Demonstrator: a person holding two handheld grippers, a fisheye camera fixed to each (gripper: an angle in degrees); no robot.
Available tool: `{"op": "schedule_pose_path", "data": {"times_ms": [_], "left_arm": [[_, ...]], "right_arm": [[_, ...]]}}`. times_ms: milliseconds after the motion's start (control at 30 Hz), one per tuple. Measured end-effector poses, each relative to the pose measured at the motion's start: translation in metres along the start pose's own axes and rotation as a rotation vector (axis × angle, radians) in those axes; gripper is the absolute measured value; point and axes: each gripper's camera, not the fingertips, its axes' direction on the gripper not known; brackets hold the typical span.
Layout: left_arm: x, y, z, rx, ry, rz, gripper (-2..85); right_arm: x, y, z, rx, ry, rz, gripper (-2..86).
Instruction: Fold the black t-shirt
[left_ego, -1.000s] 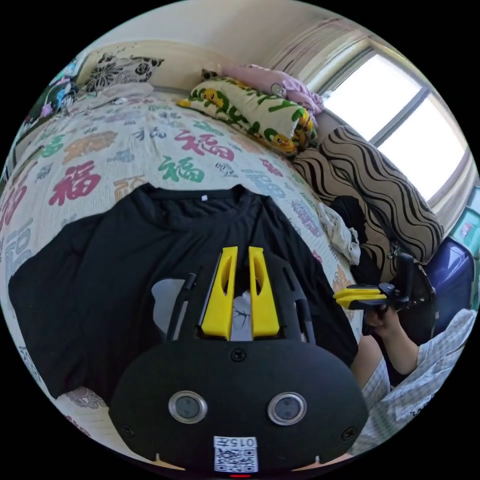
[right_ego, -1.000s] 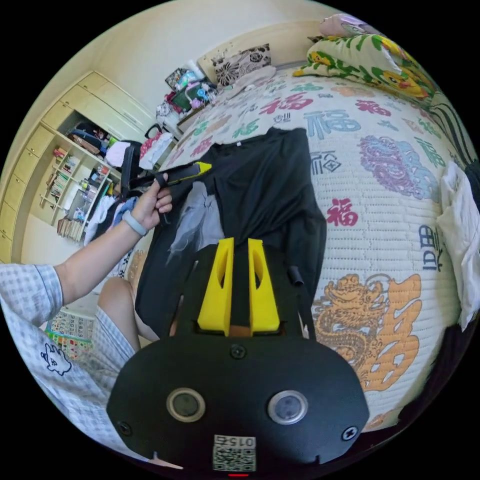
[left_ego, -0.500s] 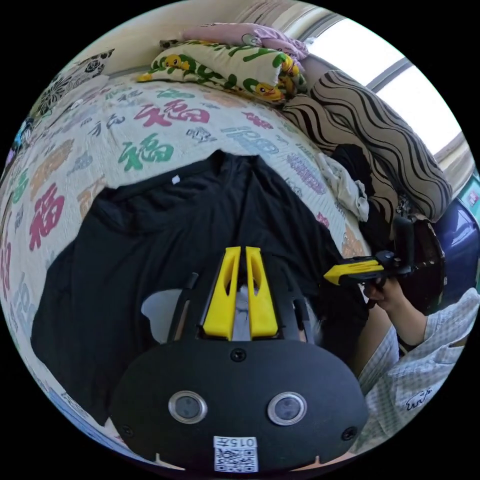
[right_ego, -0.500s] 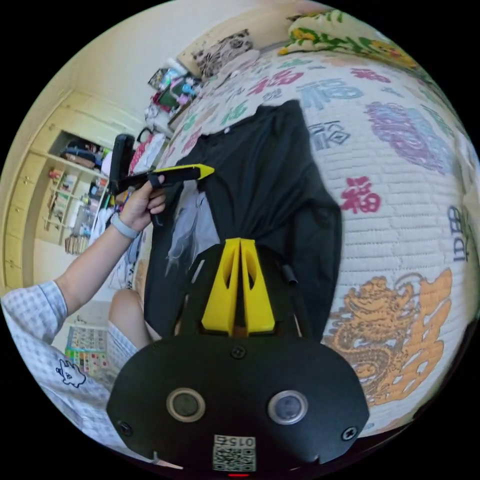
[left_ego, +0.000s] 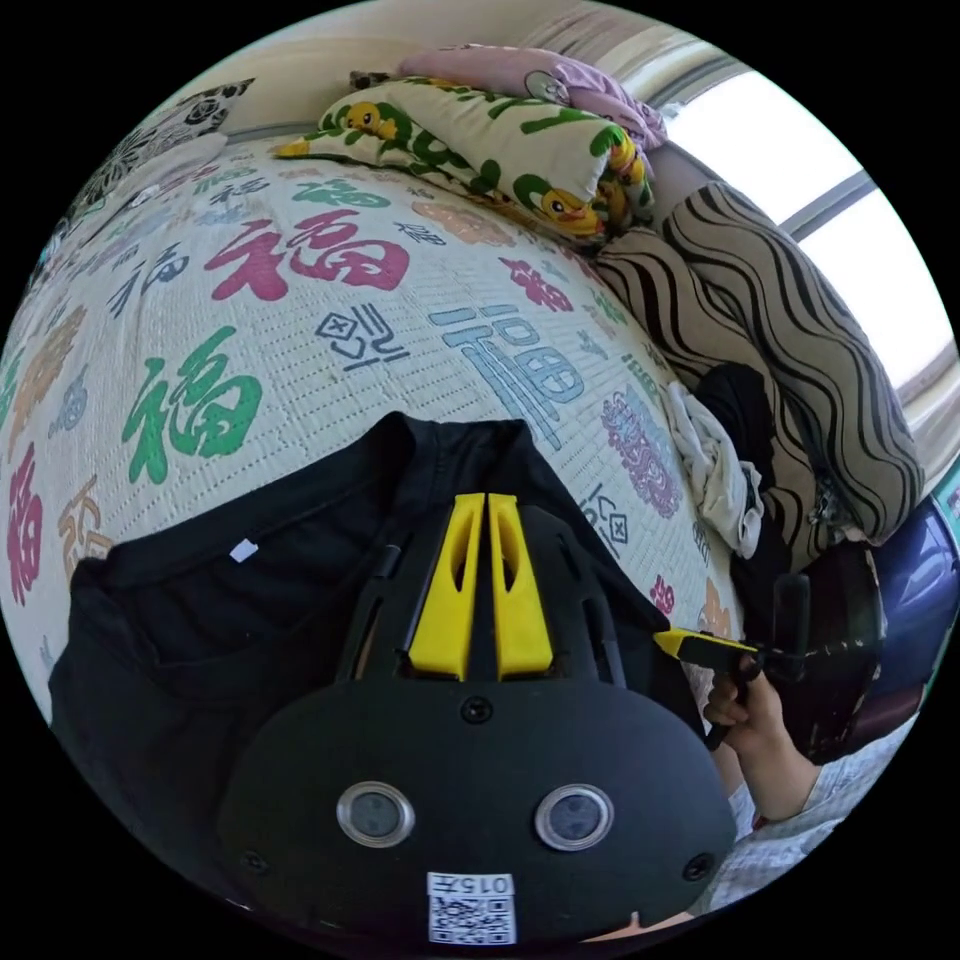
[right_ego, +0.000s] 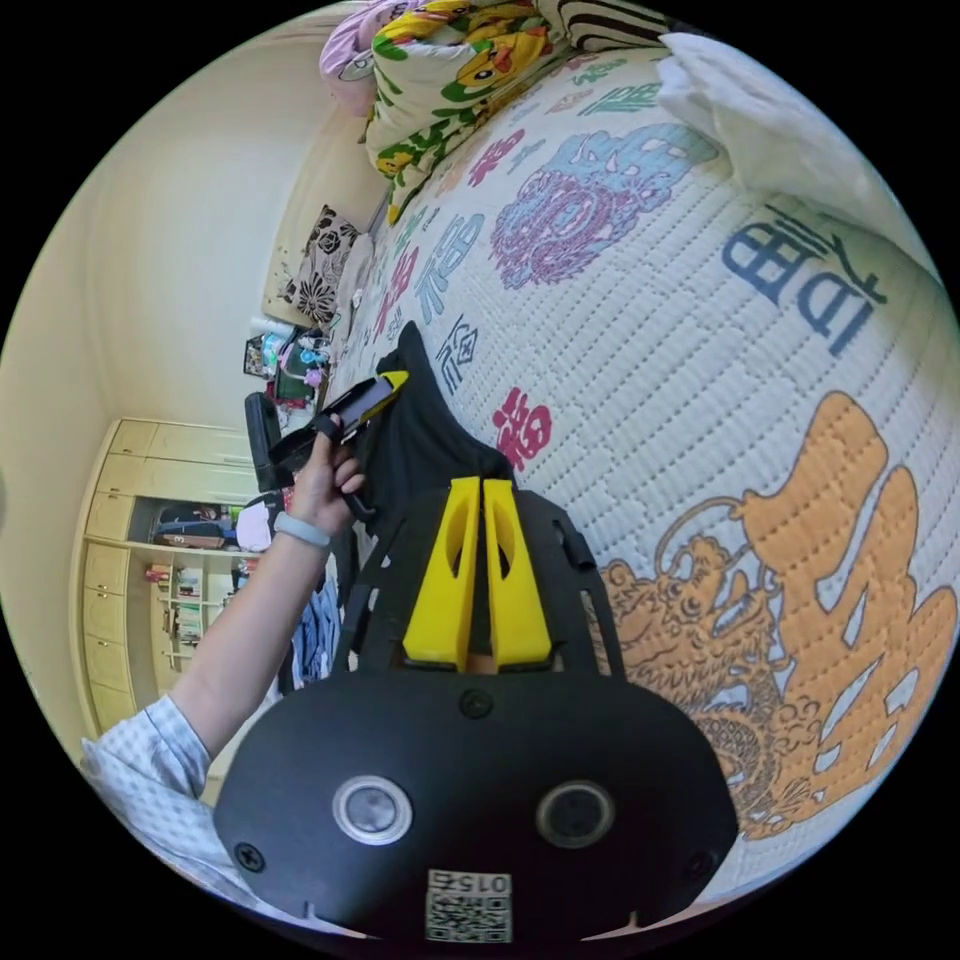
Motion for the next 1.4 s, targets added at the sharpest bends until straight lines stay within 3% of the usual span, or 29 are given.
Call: {"op": "schedule_pose_path", "data": {"times_ms": [233, 333, 467, 567, 733, 900, 1033, 1133, 1400], "left_arm": [[-0.008, 0.048, -0.047, 0.187, 0.127, 0.017, 0.1], [-0.007, 0.053, -0.055, 0.155, 0.107, 0.059, -0.2], [-0.002, 0.039, -0.035, 0.052, 0.2, 0.077, -0.7], [-0.002, 0.038, -0.023, -0.001, -0.023, 0.062, -0.7], [-0.008, 0.068, -0.06, 0.154, -0.071, 0.003, -0.8], [-0.008, 0.146, -0.129, 0.259, 0.149, 0.054, -0.8], [-0.018, 0.23, -0.165, 0.188, 0.056, 0.044, -0.8], [-0.034, 0.267, -0.171, 0.112, -0.005, -0.014, -0.9], [-0.039, 0.318, -0.225, 0.131, -0.147, -0.032, -0.9]], "right_arm": [[-0.017, 0.008, -0.004, 0.046, 0.014, -0.107, -0.3], [-0.034, 0.004, 0.001, 0.095, 0.084, -0.183, -0.5], [-0.045, -0.007, 0.04, 0.011, 0.175, -0.198, -0.6], [-0.045, -0.003, 0.056, 0.02, 0.239, -0.193, -0.6], [-0.045, 0.005, 0.063, 0.057, 0.246, -0.141, -0.6], [-0.077, 0.027, 0.078, -0.007, -0.016, -0.309, -0.6], [-0.117, 0.055, 0.133, -0.168, 0.149, -0.459, -0.6], [-0.122, 0.07, 0.174, -0.271, 0.275, -0.45, -0.6], [-0.147, 0.082, 0.202, -0.215, 0.238, -0.445, -0.7]]}}
